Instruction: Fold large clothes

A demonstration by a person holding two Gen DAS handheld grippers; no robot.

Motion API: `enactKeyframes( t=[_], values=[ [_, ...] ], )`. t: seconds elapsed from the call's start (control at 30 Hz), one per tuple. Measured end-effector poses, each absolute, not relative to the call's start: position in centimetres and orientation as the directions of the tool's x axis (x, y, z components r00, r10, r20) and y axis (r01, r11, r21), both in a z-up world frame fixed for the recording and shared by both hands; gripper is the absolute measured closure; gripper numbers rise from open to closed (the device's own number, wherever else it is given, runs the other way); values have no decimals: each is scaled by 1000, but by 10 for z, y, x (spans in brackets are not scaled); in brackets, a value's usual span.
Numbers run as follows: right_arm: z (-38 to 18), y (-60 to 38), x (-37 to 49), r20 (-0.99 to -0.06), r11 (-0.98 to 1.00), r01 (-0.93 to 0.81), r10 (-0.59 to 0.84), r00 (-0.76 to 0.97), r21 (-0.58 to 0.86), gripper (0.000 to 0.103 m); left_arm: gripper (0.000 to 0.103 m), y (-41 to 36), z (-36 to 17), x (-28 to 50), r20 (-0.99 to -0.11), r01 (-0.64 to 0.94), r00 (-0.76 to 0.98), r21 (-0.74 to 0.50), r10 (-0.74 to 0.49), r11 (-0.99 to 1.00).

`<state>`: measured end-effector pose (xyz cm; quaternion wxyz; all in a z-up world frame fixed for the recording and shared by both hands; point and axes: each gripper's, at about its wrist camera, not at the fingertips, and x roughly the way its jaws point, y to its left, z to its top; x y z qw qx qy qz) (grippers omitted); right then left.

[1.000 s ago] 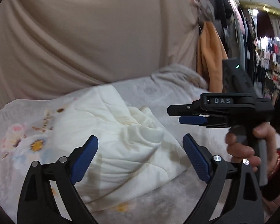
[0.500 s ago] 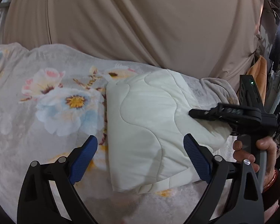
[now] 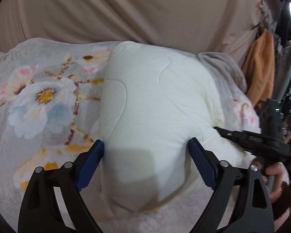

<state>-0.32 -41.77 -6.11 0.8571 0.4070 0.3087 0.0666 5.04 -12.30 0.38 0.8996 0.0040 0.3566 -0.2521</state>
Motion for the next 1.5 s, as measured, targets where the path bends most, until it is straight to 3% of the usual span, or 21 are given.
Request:
enactKeyframes(
  t=[0.13, 0.27, 0.4, 0.5, 0.63, 0.73, 0.9, 1.07, 1.2, 1.33, 1.5],
  values=[
    [-40, -418, -9, -488, 696, 137, 336, 805, 705, 82, 15, -122, -9, 57, -664, 426, 618, -167, -421, 889],
    [20, -416, -35, -471, 793, 199, 123, 873, 576, 76, 15, -121, -15, 59, -669, 414, 624, -155, -404, 897],
    [57, -390, -27, -427, 860, 125, 116, 897, 495, 78, 14, -126, -16, 54, -660, 413, 648, -113, -379, 904],
    [47, -369, 1, -485, 905, 141, 78, 871, 400, 83, 14, -125, -16, 55, -663, 414, 643, -118, -382, 902],
    [-11, -372, 36, -613, 925, 225, 9, 790, 305, 91, 14, -122, -15, 56, -665, 424, 631, -136, -399, 896],
    [-41, -389, 35, -603, 897, 213, 73, 794, 388, 91, 13, -130, -14, 50, -655, 439, 649, -93, -386, 894],
    [-18, -385, 3, -574, 876, 237, 53, 817, 419, 88, 13, -129, -18, 50, -658, 420, 656, -91, -371, 903],
    [9, -352, -42, -553, 922, 193, 28, 833, 337, 84, 13, -127, -19, 51, -658, 420, 649, -109, -382, 901],
    [-18, -338, -49, -620, 944, 235, -43, 783, 232, 82, 12, -129, -20, 49, -655, 426, 653, -98, -381, 899],
    [-53, -344, -39, -660, 932, 251, -17, 751, 262, 78, 10, -134, -22, 43, -651, 437, 662, -66, -371, 897],
    [-43, -341, -46, -651, 929, 261, -28, 758, 263, 78, 10, -132, -21, 41, -653, 432, 659, -79, -374, 898]
  ],
)
